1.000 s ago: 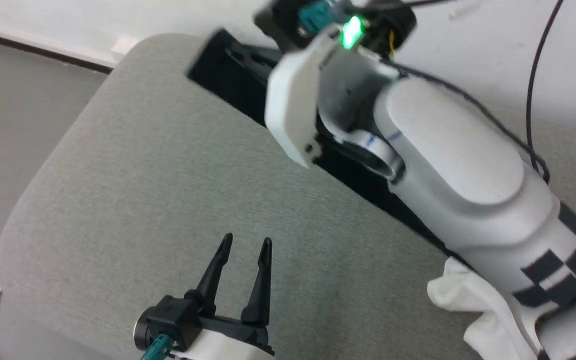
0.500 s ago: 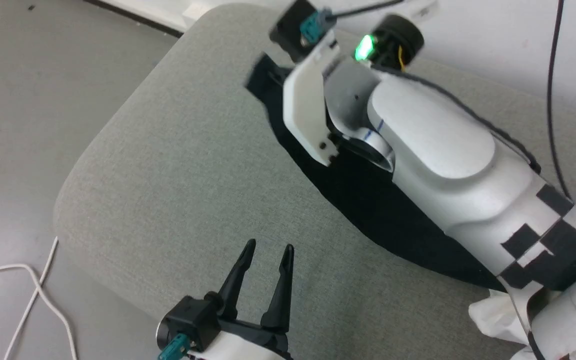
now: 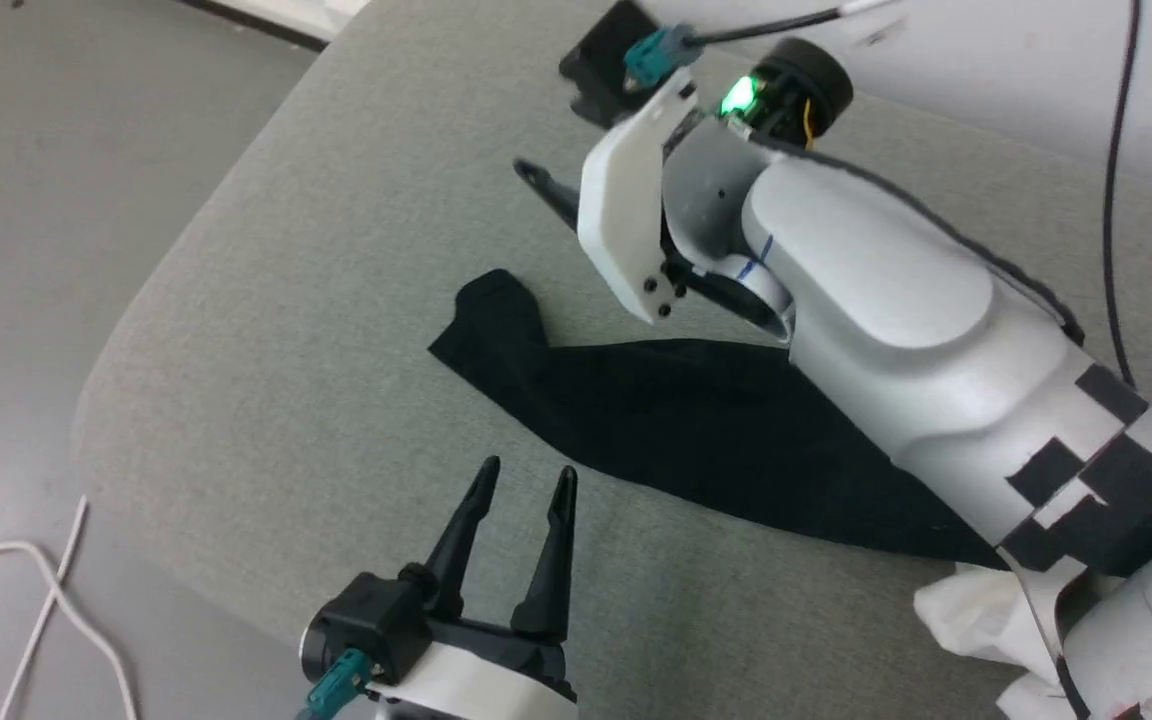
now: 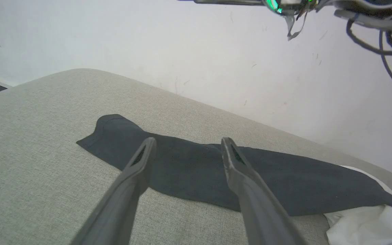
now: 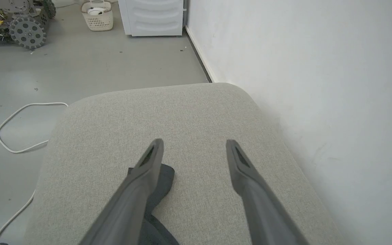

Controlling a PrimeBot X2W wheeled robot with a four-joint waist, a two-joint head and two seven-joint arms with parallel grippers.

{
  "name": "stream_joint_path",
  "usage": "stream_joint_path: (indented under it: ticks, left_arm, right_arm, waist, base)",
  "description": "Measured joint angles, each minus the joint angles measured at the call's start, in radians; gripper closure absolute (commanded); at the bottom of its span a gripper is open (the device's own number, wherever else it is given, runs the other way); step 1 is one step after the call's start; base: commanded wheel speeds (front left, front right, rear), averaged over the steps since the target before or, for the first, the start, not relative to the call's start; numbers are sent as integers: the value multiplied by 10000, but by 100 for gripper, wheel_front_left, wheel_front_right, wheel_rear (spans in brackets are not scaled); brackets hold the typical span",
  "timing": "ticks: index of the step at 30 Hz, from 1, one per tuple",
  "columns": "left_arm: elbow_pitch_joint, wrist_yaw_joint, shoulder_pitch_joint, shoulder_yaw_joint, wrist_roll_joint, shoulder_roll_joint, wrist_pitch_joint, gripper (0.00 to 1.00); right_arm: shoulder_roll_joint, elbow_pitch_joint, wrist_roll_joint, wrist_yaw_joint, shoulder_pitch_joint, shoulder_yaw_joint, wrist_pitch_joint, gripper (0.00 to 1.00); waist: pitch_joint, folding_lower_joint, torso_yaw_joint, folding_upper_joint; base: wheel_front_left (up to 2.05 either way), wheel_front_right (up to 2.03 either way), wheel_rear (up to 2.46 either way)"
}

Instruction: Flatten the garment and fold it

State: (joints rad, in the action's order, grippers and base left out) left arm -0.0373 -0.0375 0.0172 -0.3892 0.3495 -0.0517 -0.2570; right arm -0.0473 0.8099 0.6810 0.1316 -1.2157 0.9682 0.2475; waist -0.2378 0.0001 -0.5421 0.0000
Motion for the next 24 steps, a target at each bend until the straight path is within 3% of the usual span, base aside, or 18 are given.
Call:
stream_joint_path:
  ticks: [6,13,19,21,24]
  left_arm:
    - [6,10,95,472,-512,-10,0,0]
    - [-44,132,534,825,-769,-150,0,0]
    - [-127,194,951,945,-895,-290,2,0]
    - [-194,192,1065,989,-945,-336,2,0]
    - [-322,194,1169,1014,-970,-389,2,0]
  right_arm:
    - [-205,-284,-163,-2,96,-1047,-1337,0]
    - [-1513,-1716,-849,-2,1951,-3315,-2397,0]
    - [-2368,-4520,-2385,-4,5644,-6794,-2629,0]
    - [-2222,-5914,-3235,-2,7231,-8241,-2656,0]
    - [-1298,-8217,-4462,-4,9657,-10113,-2533,0]
  waist:
    - [362,-1,764,0]
    - [866,-2,1892,0]
    - [1271,-2,2884,0]
    - [1389,-2,3199,0]
    - [1527,-3,3639,0]
  base:
    - [0,0,0]
    - [0,0,0]
    - [0,0,0]
    - [0,0,0]
    - [0,0,0]
